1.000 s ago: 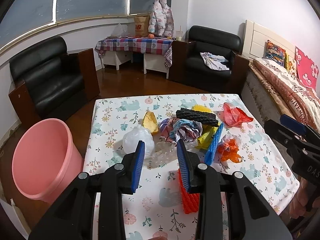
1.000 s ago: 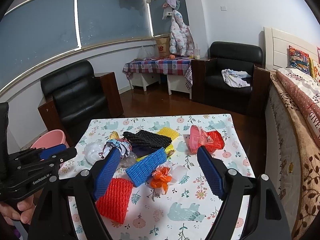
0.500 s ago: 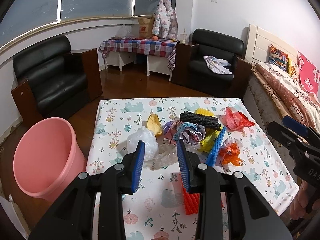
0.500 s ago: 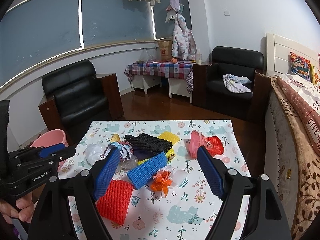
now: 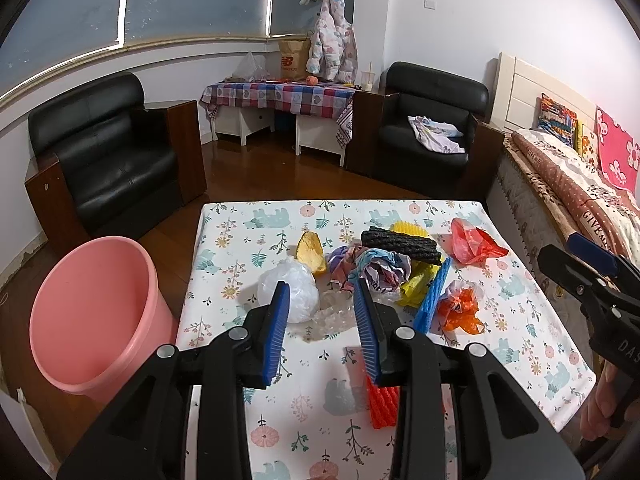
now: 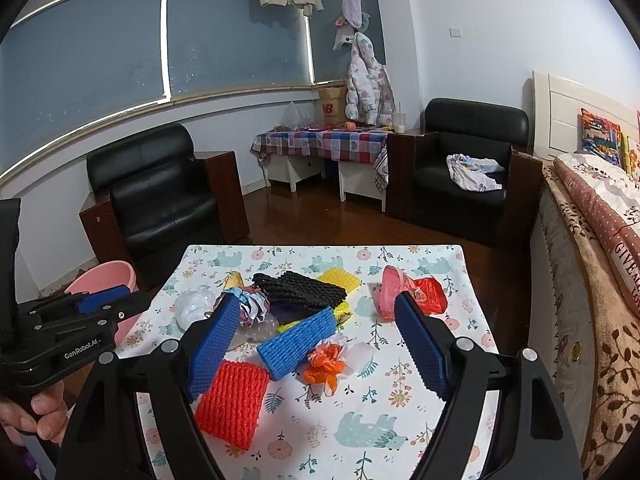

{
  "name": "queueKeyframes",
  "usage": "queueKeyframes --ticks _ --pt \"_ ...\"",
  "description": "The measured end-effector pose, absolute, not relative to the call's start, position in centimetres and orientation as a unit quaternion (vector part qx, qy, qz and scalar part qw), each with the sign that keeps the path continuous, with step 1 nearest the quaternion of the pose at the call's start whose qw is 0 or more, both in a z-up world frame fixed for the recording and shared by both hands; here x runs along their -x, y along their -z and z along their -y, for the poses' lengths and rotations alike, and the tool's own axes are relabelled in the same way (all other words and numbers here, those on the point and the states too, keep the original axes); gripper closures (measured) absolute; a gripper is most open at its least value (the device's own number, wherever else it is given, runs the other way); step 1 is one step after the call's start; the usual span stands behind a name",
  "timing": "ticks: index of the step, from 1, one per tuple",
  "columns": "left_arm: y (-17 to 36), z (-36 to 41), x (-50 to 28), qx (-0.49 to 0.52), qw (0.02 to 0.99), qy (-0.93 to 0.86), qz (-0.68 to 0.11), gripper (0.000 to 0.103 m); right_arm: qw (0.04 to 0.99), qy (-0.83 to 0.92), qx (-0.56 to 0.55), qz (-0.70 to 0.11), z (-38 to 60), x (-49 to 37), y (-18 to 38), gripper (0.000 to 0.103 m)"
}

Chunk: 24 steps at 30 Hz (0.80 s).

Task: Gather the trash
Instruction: 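Move both tools over the table toward the white plastic bag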

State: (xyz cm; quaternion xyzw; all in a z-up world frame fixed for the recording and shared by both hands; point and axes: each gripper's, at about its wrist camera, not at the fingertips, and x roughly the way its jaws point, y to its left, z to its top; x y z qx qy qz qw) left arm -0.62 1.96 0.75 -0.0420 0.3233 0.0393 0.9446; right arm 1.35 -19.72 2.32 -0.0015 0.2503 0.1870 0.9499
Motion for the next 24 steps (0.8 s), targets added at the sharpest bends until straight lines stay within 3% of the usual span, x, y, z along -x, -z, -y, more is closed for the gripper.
queueKeyframes --ticks 24 --pt "0.4 -3.8 0.9 0.048 0.938 -0.043 -0.339 0.069 0.948 -0.175 -0.011 -0.267 20.5 -1.6 -1.6 0.027"
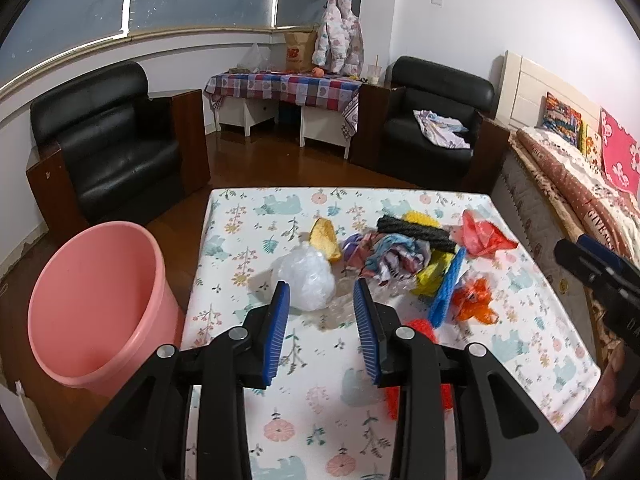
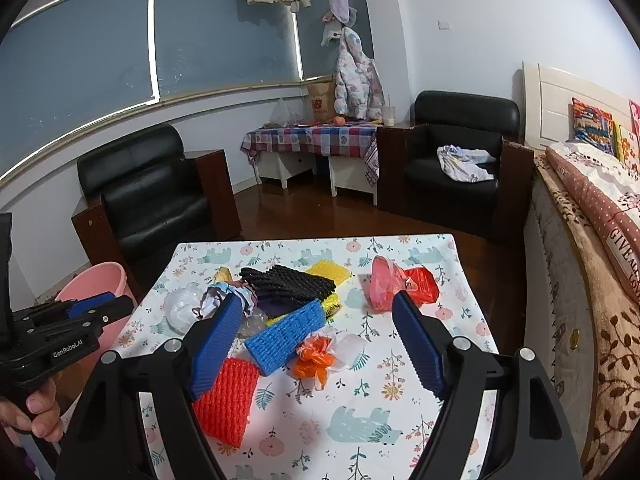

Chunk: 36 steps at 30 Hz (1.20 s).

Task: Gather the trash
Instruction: 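Move both tools over the table toward the white plastic bag, then grasp the white plastic bag with left tool while right tool grasps the orange-ribboned clear bag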

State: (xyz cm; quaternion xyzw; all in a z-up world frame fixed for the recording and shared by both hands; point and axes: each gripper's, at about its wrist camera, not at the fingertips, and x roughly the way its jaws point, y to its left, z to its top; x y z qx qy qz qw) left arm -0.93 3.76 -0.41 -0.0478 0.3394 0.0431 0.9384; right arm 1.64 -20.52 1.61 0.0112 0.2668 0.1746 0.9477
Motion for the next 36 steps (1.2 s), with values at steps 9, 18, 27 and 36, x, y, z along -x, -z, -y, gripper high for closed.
queueKeyframes --ticks 9,18,27,36 --pt "1.5 -6.0 2.0 0.065 0.94 -0.023 -0.335 0.069 0.94 -0.18 -0.016 -0.289 21.1 -2.6 0.2 0.032" --pt "3.1 -7.3 -0.4 0.089 0.925 -0.027 -0.368 0.069 0.931 -0.182 -0.03 -0.314 21.8 -3.9 2.2 0.032" --pt "5.5 -8.2 -5.4 0.11 0.905 -0.051 -0.409 0.069 0.92 -0.194 -0.046 -0.338 22.1 -5.2 3.6 0.032" --pt "6.9 -8.8 -7.1 0.145 0.894 -0.031 -0.422 0.069 0.908 -0.208 -0.054 -0.361 21.7 -6.3 5.1 0.032"
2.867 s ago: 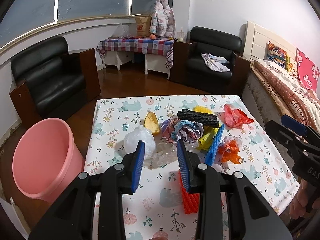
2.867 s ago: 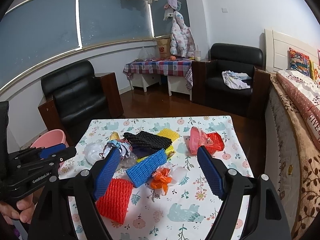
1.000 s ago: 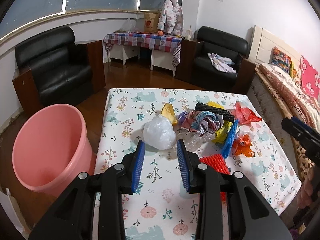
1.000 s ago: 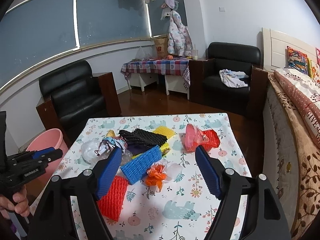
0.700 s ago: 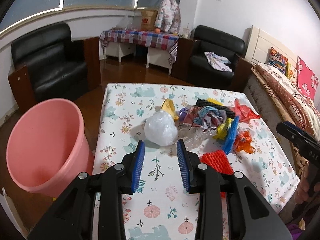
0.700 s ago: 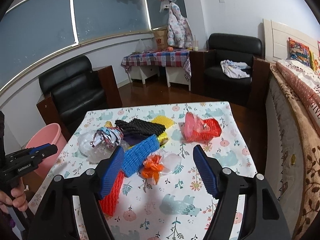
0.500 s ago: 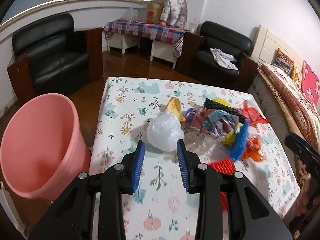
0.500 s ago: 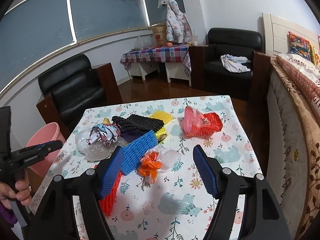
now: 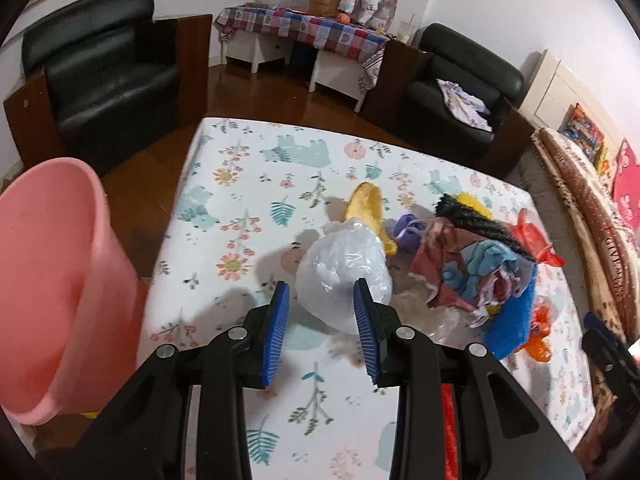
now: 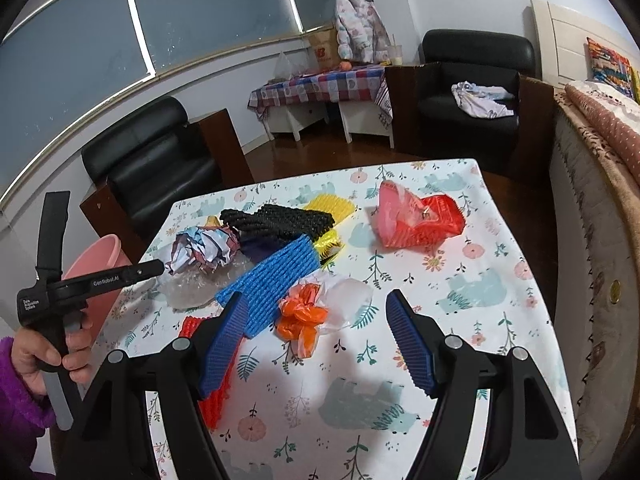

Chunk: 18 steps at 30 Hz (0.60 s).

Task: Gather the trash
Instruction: 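Grasp the white plastic bag with left tool while right tool grasps the orange-ribboned clear bag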

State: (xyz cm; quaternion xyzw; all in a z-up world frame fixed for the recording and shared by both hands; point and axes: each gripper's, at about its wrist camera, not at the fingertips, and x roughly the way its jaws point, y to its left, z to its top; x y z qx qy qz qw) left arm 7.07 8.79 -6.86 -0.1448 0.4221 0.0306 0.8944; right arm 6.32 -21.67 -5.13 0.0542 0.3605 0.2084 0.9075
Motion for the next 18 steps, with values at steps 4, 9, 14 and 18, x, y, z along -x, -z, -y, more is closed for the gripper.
queueKeyframes --ticks 4,9,14,18 --pt "6.8 -8.2 -7.4 0.149 0.895 -0.011 -0.42 0.069 0.904 -0.213 -0.06 -0.366 21.5 -6.7 5.5 0.032" --pt "6.6 -7.2 -7.5 0.134 0.901 0.003 -0.412 0.087 0.9 -0.214 -0.061 -0.374 21.5 -7.0 5.9 0.035" --pt "6.1 -6.7 -6.7 0.119 0.909 0.001 -0.399 0.097 0.895 -0.218 -0.067 -0.382 21.4 -7.2 6.2 0.041" --pt "5.3 -6.7 -5.8 0.12 0.913 0.001 -0.389 0.098 0.892 -0.224 -0.07 -0.387 21.2 -7.2 6.4 0.045"
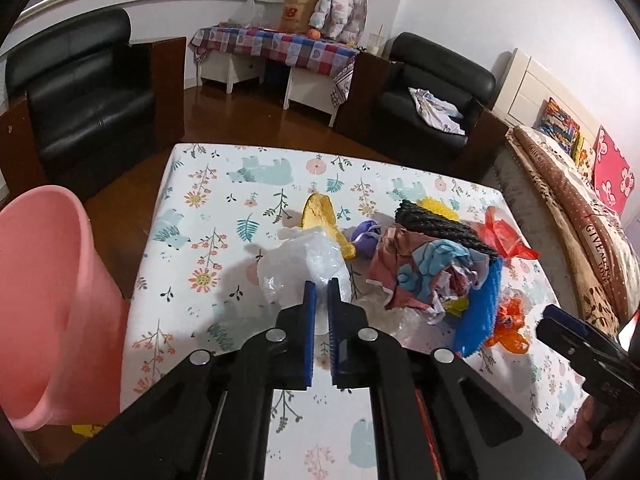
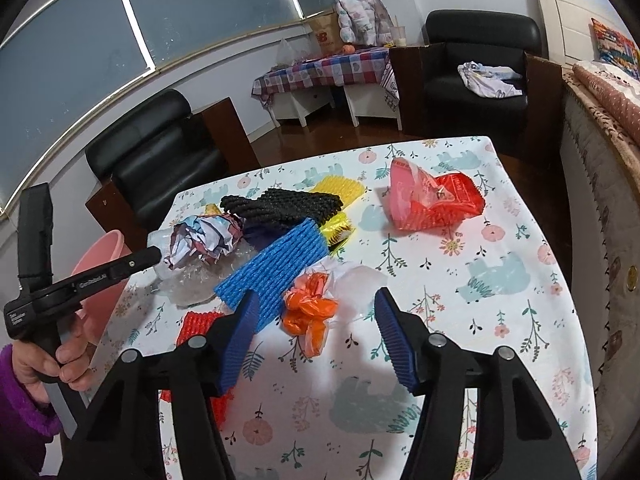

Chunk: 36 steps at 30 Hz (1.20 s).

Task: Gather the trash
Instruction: 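Grasp the white plastic bag with left tool while right tool grasps the orange-ribboned clear bag, then carry both bags over the pink bucket and open both tools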

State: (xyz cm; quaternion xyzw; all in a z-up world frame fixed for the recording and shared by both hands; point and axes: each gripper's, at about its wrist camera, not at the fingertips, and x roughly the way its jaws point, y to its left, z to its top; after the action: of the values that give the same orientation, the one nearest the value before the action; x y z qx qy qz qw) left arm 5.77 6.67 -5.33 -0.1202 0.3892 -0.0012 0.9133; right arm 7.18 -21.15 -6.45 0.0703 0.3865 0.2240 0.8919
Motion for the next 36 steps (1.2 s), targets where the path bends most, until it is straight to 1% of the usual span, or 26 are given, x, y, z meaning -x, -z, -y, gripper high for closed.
queueKeyframes --ticks 8,10,12,14,15,16,17,19,25,31,36 --pt "3.7 -6.6 -3.1 0.114 0.923 0.003 -0.368 0.098 0.878 -0.224 -0.078 -0.416 20.2 -7.7 7.3 0.046" --pt "3.4 -6.7 -2.4 0.119 0.923 0.003 -0.365 0.098 0.873 -0.221 -0.082 -0.427 20.0 -7.9 7.7 0.051" --pt "3.2 -6.7 -1.8 0.121 0.924 0.003 -0.364 0.098 0.868 -0.218 -0.09 -0.436 19.9 -8.2 8.2 0.054" --pt "3.0 -6.7 -1.3 0.12 0.924 0.003 -0.362 0.098 0.864 -0.214 -0.096 -0.445 19.9 -8.5 8.6 0.059" --pt "2.9 -6.6 -1.0 0.12 0.925 0.003 -0.361 0.098 0.862 -0.213 -0.1 -0.449 19.9 -8.6 8.8 0.064" --pt "2.8 -6.6 -0.8 0.12 0.925 0.003 -0.36 0.098 0.86 -0.213 -0.106 -0.452 20.0 -8.7 9.0 0.073" --pt "2.7 -6.6 -0.6 0.121 0.926 0.003 -0.359 0.098 0.858 -0.213 -0.109 -0.455 20.0 -8.7 9.1 0.078" --pt "2.5 -6.6 -0.1 0.12 0.927 0.003 -0.355 0.098 0.857 -0.214 -0.11 -0.456 20.1 -8.5 9.1 0.09" --pt "1.7 -6.8 1.0 0.122 0.932 0.002 -0.343 0.098 0.871 -0.215 -0.096 -0.43 20.6 -7.0 7.7 0.094" --pt "0.7 -7.3 2.2 0.124 0.938 0.0 -0.324 0.098 0.885 -0.227 -0.088 -0.397 20.7 -5.3 5.1 0.094" --pt "-0.3 -8.5 3.5 0.127 0.943 -0.017 -0.306 0.098 0.891 -0.26 -0.072 -0.364 18.8 -4.2 2.3 0.094"
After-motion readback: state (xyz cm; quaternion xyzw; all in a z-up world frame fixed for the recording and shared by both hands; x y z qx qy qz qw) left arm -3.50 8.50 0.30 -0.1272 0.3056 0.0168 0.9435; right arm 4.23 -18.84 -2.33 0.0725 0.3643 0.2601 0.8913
